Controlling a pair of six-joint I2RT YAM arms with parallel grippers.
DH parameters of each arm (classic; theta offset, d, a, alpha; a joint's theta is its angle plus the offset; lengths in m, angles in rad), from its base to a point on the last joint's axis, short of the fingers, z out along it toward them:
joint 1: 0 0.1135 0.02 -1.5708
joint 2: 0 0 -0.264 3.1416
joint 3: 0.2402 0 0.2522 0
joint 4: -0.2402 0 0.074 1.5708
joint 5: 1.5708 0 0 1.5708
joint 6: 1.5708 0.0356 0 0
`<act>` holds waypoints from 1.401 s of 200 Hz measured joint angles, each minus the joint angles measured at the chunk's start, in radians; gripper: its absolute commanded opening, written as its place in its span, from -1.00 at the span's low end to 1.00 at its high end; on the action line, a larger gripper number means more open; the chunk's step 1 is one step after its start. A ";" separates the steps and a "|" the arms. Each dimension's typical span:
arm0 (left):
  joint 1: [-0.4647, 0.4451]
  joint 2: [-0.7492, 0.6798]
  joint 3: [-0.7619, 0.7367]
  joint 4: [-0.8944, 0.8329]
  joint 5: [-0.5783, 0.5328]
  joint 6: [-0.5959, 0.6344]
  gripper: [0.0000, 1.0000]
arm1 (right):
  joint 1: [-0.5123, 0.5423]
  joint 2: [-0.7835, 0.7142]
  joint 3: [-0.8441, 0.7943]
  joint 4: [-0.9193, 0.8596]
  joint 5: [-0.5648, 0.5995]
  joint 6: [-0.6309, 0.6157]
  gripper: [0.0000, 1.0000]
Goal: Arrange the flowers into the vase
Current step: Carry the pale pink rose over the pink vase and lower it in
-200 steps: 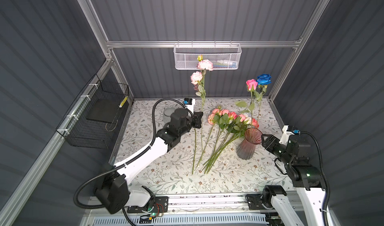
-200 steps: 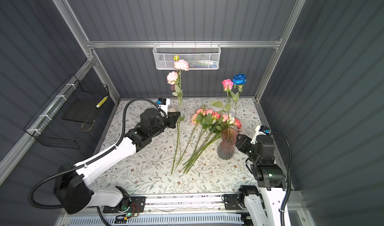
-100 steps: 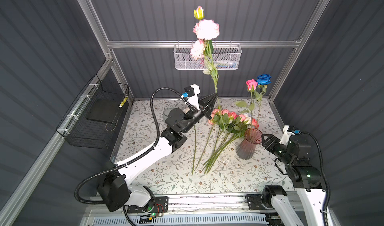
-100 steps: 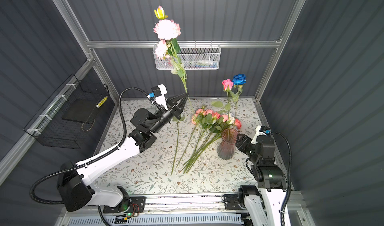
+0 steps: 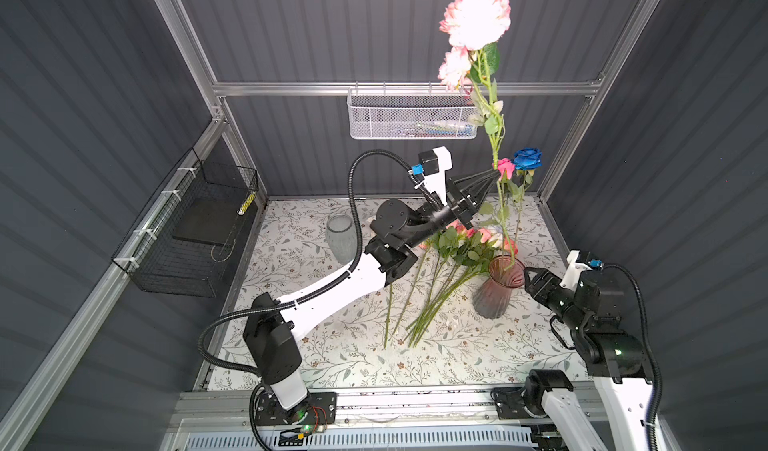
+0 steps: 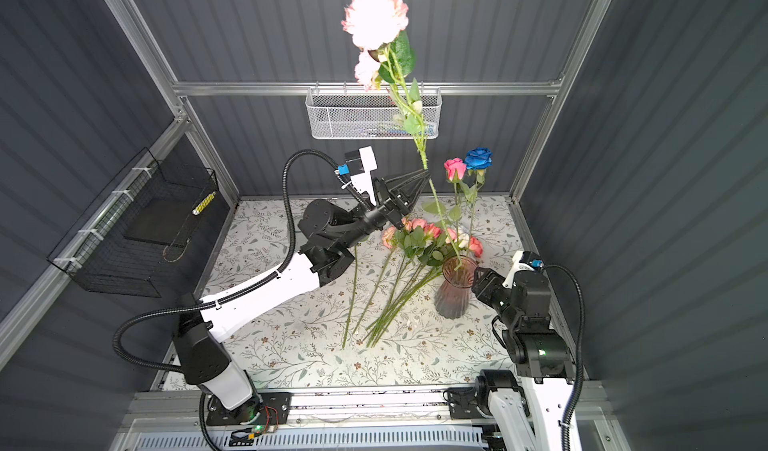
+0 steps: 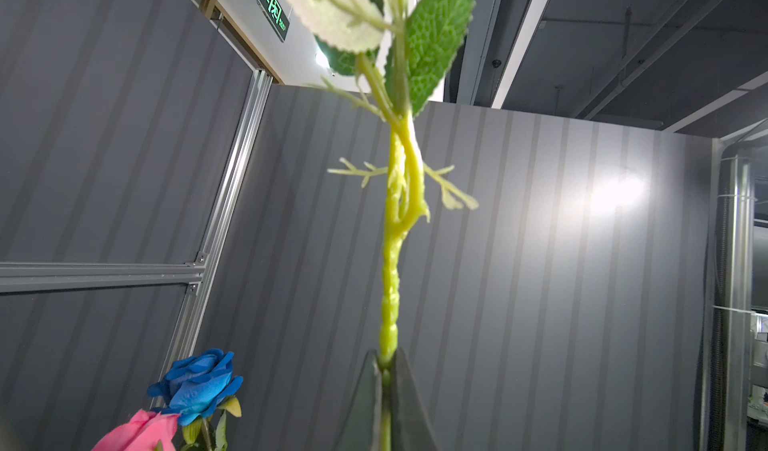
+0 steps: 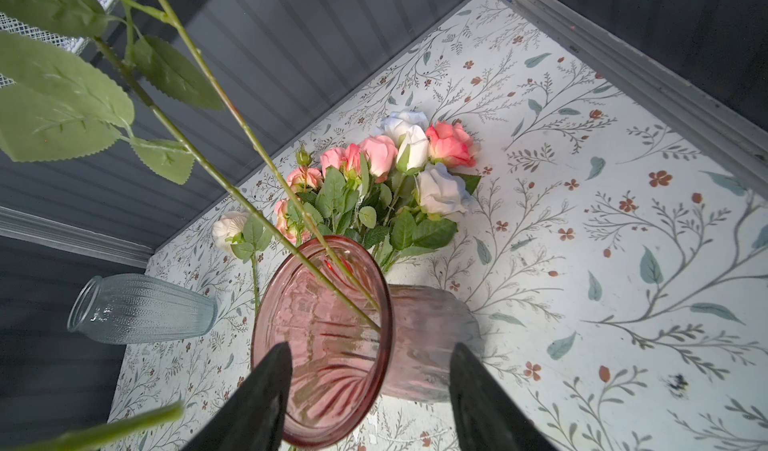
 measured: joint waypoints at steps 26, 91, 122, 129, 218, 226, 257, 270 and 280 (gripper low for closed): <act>0.000 0.074 0.005 0.009 -0.002 0.000 -1.00 | 0.000 -0.011 0.008 -0.006 0.015 -0.003 0.25; -0.015 0.230 0.002 -0.015 -0.014 0.029 -1.00 | 0.000 -0.026 0.011 -0.009 0.030 -0.011 0.28; -0.058 0.246 -0.015 -0.081 -0.019 0.092 -0.86 | 0.000 -0.026 0.011 -0.009 0.030 -0.011 0.30; -0.066 0.246 -0.021 -0.100 -0.019 0.108 -0.79 | 0.000 -0.026 0.010 -0.009 0.031 -0.011 0.30; -0.088 0.228 -0.097 -0.243 -0.046 0.207 0.10 | 0.000 -0.026 -0.003 -0.008 0.033 -0.011 0.31; -0.088 0.212 -0.114 -0.256 -0.052 0.213 0.11 | 0.000 -0.026 -0.003 -0.008 0.032 -0.011 0.31; -0.088 0.118 -0.189 -0.281 -0.083 0.234 0.14 | 0.000 -0.026 -0.003 -0.006 0.032 -0.011 0.31; -0.088 0.066 -0.233 -0.277 -0.098 0.241 0.14 | 0.000 -0.025 -0.003 -0.006 0.027 -0.011 0.30; -0.088 0.031 -0.264 -0.277 -0.114 0.248 0.16 | 0.000 -0.024 -0.003 -0.006 0.023 -0.011 0.31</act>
